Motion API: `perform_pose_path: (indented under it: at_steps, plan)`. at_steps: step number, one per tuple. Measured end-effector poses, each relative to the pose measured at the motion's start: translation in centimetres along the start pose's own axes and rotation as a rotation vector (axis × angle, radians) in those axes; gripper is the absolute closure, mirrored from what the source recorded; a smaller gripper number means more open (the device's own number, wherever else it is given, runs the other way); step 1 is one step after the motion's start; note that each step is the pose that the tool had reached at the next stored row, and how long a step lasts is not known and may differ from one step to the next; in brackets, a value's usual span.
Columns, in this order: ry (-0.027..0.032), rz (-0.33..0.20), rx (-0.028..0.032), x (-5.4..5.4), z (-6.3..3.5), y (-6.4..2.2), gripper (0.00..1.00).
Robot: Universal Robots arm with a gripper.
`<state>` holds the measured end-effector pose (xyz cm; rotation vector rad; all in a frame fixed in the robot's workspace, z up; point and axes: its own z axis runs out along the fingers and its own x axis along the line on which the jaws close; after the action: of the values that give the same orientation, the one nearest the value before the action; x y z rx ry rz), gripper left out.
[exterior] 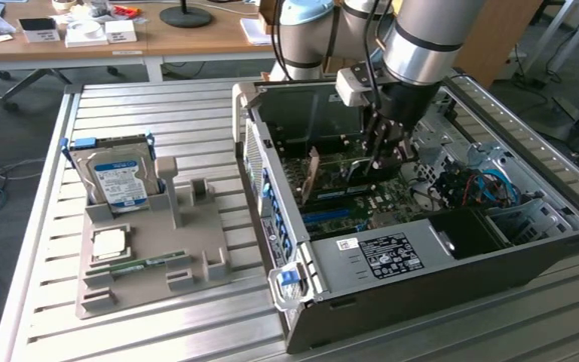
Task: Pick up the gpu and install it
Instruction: 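Insert the gpu into the slot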
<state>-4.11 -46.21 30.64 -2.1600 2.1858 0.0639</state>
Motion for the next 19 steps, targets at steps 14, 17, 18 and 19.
perform_pose_path:
  at_steps: [14,17,18,19]
  plan:
    - [0.0,0.0,0.0,0.5,1.16,0.25,0.73]
    - [0.0001,0.0,0.0,0.6,1.41,0.36,0.73]
    - [0.0002,-0.001,-0.0001,0.6,1.41,0.36,0.73]
    - [0.0001,0.0,-0.0001,0.6,1.42,0.37,0.73]
